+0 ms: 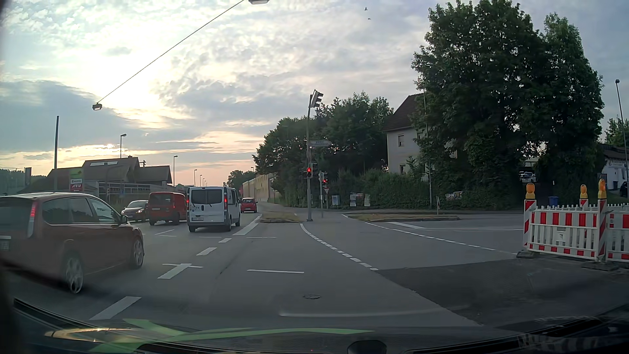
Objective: Follow the waypoints while adhering to traffic rules and regulations
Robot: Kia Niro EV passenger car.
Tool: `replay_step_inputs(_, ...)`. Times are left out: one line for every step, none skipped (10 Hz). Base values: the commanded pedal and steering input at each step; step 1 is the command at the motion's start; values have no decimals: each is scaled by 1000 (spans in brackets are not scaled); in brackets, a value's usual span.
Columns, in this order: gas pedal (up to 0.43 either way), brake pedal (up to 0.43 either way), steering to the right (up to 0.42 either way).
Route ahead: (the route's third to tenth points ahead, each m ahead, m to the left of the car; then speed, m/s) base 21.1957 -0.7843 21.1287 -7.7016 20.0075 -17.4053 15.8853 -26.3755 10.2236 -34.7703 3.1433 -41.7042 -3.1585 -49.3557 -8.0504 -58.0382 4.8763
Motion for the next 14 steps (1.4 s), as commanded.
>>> replay_step_inputs(0,67,10)
replay_step_inputs(0,104,14)
replay_step_inputs(0,122,15)
replay_step_inputs(0,134,14)
replay_step_inputs(0,140,14)
replay_step_inputs(0,152,15)
replay_step_inputs(0,165,16)
replay_step_inputs(0,171,20)
replay_step_inputs(0,171,22)
replay_step_inputs(0,171,24)
replay_step_inputs(0,183,36)
replay_step_inputs(0,183,56)
replay_step_inputs(0,183,86)
replay_step_inputs(0,189,124)
